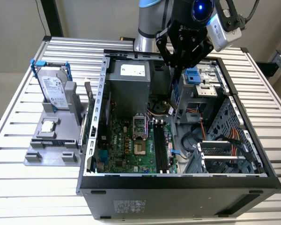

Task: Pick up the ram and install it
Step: 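Insert the ram into the slot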

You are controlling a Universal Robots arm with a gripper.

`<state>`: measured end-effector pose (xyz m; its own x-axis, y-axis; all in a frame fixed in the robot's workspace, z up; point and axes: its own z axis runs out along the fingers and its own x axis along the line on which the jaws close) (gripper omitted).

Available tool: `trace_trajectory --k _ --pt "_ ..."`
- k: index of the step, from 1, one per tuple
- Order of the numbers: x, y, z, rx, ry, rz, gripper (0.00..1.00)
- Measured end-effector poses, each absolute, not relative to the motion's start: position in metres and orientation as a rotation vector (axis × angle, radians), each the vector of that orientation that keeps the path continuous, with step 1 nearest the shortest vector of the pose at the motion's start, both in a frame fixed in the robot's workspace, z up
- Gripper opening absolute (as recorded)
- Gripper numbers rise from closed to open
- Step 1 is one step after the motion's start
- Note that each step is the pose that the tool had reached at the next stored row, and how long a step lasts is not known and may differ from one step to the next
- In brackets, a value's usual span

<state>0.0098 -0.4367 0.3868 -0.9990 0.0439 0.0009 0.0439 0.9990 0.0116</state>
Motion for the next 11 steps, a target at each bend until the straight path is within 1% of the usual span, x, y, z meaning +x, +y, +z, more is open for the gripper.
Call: trace_trajectory --k 11 --pt "0.0188 -0.4368 0.3842 -0.074 -3.14 -0.018 0.0"
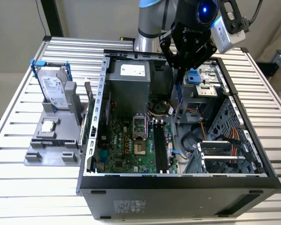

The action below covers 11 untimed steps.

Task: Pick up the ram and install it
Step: 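Insert the ram into the slot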

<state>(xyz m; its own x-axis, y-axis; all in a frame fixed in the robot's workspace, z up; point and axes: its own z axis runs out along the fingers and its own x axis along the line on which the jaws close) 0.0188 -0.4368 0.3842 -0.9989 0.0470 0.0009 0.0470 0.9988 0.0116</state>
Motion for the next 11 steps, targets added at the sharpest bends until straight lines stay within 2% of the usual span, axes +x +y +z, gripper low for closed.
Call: trace_trajectory --k 11 --pt "0.0205 -0.4367 0.3795 -0.076 -3.14 -0.018 0.0"
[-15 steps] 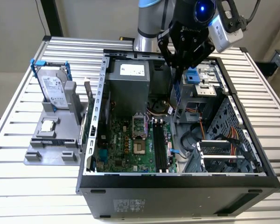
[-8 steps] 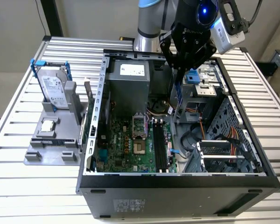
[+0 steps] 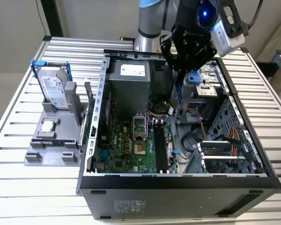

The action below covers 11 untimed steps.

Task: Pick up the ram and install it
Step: 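Insert the ram into the slot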

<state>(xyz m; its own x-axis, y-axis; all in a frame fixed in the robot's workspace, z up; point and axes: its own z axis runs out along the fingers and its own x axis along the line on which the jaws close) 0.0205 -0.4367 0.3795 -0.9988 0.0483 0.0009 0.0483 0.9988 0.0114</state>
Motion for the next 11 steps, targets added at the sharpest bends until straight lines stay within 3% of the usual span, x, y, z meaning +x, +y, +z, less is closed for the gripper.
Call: trace_trajectory --k 11 --pt "0.0205 -0.4367 0.3767 -0.076 -3.14 -0.018 0.0"
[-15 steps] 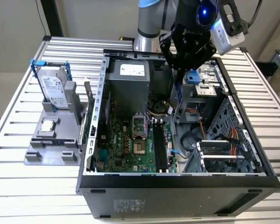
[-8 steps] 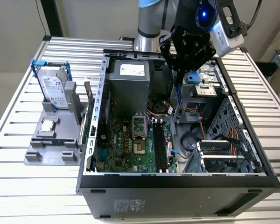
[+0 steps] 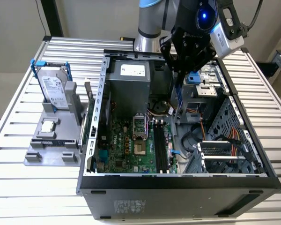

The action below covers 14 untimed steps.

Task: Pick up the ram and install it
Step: 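Insert the ram into the slot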

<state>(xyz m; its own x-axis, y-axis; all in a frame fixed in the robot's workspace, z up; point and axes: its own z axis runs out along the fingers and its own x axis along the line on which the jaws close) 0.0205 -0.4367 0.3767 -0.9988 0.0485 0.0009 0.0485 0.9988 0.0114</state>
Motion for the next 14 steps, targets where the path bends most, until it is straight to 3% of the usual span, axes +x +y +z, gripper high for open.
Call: trace_trajectory --k 14 --pt "0.0205 -0.4368 0.3732 -0.079 -3.14 -0.013 0.0"
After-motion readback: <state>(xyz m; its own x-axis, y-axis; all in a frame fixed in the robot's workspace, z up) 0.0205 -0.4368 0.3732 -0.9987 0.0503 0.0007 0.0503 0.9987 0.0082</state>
